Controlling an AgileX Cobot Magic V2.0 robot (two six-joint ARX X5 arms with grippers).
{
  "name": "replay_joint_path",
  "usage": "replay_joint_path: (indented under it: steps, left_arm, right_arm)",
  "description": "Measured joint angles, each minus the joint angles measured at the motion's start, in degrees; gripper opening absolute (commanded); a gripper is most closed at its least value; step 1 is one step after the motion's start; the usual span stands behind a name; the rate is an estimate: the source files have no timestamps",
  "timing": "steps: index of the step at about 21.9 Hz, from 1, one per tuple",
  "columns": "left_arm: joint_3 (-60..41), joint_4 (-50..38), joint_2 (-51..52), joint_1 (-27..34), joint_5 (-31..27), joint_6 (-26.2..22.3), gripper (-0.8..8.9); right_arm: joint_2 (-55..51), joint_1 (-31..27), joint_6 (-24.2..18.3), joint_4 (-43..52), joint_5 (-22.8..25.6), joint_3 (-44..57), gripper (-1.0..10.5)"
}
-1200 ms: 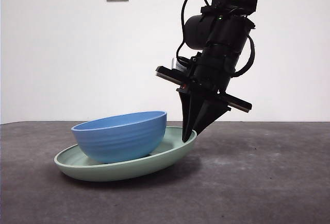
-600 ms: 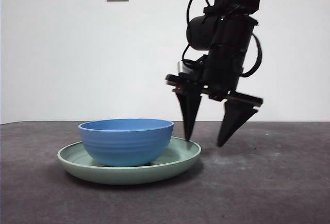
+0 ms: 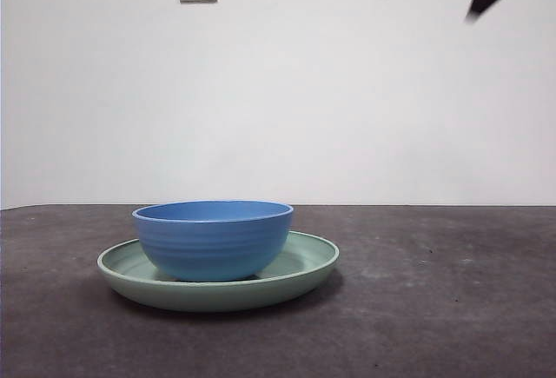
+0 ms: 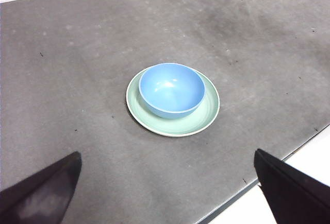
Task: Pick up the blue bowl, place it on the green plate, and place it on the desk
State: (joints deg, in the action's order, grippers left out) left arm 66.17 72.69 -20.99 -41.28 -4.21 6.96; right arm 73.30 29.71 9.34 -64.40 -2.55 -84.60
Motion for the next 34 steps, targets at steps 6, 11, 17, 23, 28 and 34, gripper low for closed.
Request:
replay_joint_path:
  steps: [6, 11, 17, 23, 28, 34]
  left_arm:
    - [0.0, 0.0, 0.0, 0.0, 0.0, 0.0, 6.57]
    - [0.0, -0.1, 0.0, 0.0, 0.0, 0.0, 6.57]
    - [0.0, -0.1, 0.0, 0.0, 0.0, 0.0, 6.55]
    - [0.0, -0.1, 0.0, 0.0, 0.0, 0.0, 2.46]
    - [0.0, 0.0, 0.0, 0.0, 0.0, 0.9, 0.28]
    - [0.0, 0.0, 0.0, 0.0, 0.0, 1.4, 0.28]
  right_arm:
    - [-18.0, 0.5, -1.1, -12.1, 1.3, 0.0, 6.5]
    - [-31.1, 0.5, 0.5, -12.5, -2.0, -0.1, 6.5]
    - [-39.5, 0.5, 1.6, -12.5, -2.5, -0.1, 6.0]
    - [-40.0, 0.5, 1.7, -12.5, -5.4, -0.1, 2.9]
    - [-40.0, 0.5, 1.9, -12.5, -8.0, -0.1, 0.3]
    - [-40.0, 0.5, 1.8, -12.5, -7.9, -0.1, 0.3]
